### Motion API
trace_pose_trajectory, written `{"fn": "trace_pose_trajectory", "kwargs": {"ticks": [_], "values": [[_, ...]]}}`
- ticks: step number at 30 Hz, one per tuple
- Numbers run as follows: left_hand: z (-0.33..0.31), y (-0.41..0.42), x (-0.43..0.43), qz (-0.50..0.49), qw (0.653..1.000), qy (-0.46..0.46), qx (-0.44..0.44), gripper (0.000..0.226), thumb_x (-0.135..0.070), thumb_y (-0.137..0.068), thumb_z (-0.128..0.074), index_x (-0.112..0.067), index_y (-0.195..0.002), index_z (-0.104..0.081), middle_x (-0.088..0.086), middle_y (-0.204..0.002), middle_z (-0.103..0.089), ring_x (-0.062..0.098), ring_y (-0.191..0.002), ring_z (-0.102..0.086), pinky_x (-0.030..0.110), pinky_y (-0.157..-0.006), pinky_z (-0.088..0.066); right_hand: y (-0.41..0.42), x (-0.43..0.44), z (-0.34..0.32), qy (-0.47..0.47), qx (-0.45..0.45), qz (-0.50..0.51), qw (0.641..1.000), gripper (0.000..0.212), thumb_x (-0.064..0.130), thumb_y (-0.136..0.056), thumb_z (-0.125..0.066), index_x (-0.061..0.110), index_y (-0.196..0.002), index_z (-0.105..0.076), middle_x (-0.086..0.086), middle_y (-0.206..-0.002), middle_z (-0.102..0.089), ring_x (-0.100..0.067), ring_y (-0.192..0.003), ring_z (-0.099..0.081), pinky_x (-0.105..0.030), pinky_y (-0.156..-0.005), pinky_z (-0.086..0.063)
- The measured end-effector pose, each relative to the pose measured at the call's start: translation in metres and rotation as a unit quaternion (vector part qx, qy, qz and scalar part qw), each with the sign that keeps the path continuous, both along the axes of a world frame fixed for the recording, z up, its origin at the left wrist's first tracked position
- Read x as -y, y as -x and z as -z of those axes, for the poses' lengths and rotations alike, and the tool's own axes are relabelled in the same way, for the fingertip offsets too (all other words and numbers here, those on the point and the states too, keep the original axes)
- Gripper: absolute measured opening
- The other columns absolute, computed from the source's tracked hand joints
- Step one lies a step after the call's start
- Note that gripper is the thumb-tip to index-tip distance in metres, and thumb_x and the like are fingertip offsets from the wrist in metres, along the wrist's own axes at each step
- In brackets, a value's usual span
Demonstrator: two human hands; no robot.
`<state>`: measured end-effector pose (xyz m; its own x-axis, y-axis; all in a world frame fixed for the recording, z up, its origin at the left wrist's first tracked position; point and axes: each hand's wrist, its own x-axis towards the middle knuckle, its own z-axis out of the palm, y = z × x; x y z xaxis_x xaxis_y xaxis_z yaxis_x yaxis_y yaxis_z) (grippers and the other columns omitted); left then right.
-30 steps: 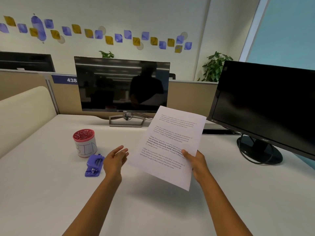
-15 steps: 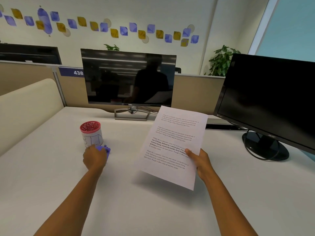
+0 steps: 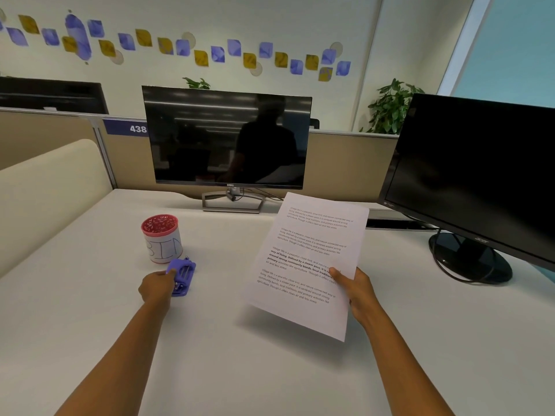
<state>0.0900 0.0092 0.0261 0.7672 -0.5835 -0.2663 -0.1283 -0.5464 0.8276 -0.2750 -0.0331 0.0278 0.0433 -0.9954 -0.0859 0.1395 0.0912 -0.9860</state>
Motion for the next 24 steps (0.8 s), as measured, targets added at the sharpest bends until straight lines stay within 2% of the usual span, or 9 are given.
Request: {"fn": "trace_pose_trajectory", "kwargs": {"ticks": [5,8,11,13,15,17,20,22,24], "values": [[-0.008,0.001,0.003,-0.007,0.999,-0.002,-0.046,0.039,-0.021,-0.09,-0.056,0.007,-0.116,-0.058,0.026,-0.119,-0.06,0.039,-0.11,-0.056,0.039,-0.085,-0.042,0.003,-0.001,-0.001,0.007,0.004,0.001,1.0,0.065,0.034,-0.065,-0.077,0.01,-0.122,-0.058,-0.01,-0.118,-0.067,-0.026,-0.1,-0.068,-0.041,-0.083,-0.057],[-0.01,0.0,0.006,-0.02,0.989,0.032,-0.145,0.043,-0.02,-0.088,-0.059,0.008,-0.121,-0.052,0.024,-0.125,-0.056,0.033,-0.099,-0.053,0.035,-0.082,-0.039,0.006,0.001,-0.001,0.004,0.005,-0.005,1.0,0.049,0.018,-0.078,-0.07,0.008,-0.124,-0.057,-0.01,-0.118,-0.067,-0.026,-0.102,-0.067,-0.038,-0.083,-0.057],[-0.01,0.005,0.007,-0.023,0.952,0.091,-0.292,0.046,-0.016,-0.089,-0.058,0.005,-0.128,-0.046,0.013,-0.118,-0.053,0.03,-0.103,-0.05,0.039,-0.095,-0.042,0.006,0.001,-0.001,0.0,0.0,-0.019,1.0,0.045,0.018,-0.08,-0.07,0.009,-0.123,-0.058,-0.009,-0.117,-0.068,-0.026,-0.102,-0.067,-0.04,-0.085,-0.056],[-0.012,0.015,0.006,-0.012,0.924,0.113,-0.366,0.048,-0.014,-0.09,-0.057,0.003,-0.132,-0.042,0.016,-0.12,-0.051,0.029,-0.115,-0.051,0.04,-0.097,-0.042,0.004,-0.001,-0.002,0.003,-0.007,-0.031,0.999,0.062,0.033,-0.067,-0.079,0.011,-0.122,-0.059,-0.009,-0.117,-0.068,-0.026,-0.101,-0.068,-0.043,-0.087,-0.056],[-0.015,0.025,0.004,0.001,0.899,0.129,-0.418,0.049,-0.013,-0.09,-0.057,0.001,-0.134,-0.04,0.019,-0.134,-0.049,0.03,-0.122,-0.05,0.041,-0.101,-0.041,0.003,-0.002,-0.003,0.004,-0.007,-0.04,0.999,0.081,0.047,-0.049,-0.086,0.014,-0.118,-0.062,-0.007,-0.116,-0.07,-0.024,-0.099,-0.069,-0.04,-0.084,-0.057],[-0.017,0.034,0.003,0.017,0.878,0.148,-0.455,0.049,-0.012,-0.089,-0.057,-0.001,-0.134,-0.041,0.021,-0.133,-0.049,0.031,-0.116,-0.053,0.041,-0.1,-0.041,0.003,-0.002,-0.004,0.01,-0.009,-0.047,0.999,0.07,0.042,-0.056,-0.084,0.014,-0.117,-0.062,-0.007,-0.115,-0.07,-0.024,-0.099,-0.07,-0.036,-0.081,-0.058],[-0.016,0.043,0.003,0.039,0.853,0.173,-0.492,0.04,-0.011,-0.088,-0.058,-0.004,-0.126,-0.046,0.019,-0.101,-0.059,0.028,-0.09,-0.06,0.037,-0.075,-0.055,0.003,-0.004,-0.009,0.007,-0.005,-0.052,0.999,0.039,0.016,-0.08,-0.069,0.013,-0.118,-0.061,-0.007,-0.114,-0.07,-0.024,-0.099,-0.069,-0.034,-0.079,-0.059],[-0.015,0.045,0.002,0.058,0.848,0.178,-0.496,0.036,-0.01,-0.086,-0.059,-0.005,-0.12,-0.049,0.015,-0.089,-0.06,0.024,-0.08,-0.06,0.032,-0.053,-0.058,0.003,-0.004,-0.012,0.011,-0.01,-0.057,0.998,0.036,0.013,-0.082,-0.067,0.013,-0.118,-0.06,-0.006,-0.113,-0.07,-0.023,-0.098,-0.07,-0.032,-0.078,-0.059],[-0.016,0.046,0.003,0.083,0.85,0.175,-0.489,0.036,-0.01,-0.085,-0.058,-0.004,-0.119,-0.05,0.013,-0.09,-0.06,0.022,-0.079,-0.059,0.027,-0.046,-0.057,0.004,-0.005,-0.014,0.009,-0.016,-0.061,0.998,0.036,0.013,-0.083,-0.066,0.013,-0.118,-0.06,-0.006,-0.113,-0.07,-0.022,-0.098,-0.07,-0.033,-0.079,-0.059]]}}
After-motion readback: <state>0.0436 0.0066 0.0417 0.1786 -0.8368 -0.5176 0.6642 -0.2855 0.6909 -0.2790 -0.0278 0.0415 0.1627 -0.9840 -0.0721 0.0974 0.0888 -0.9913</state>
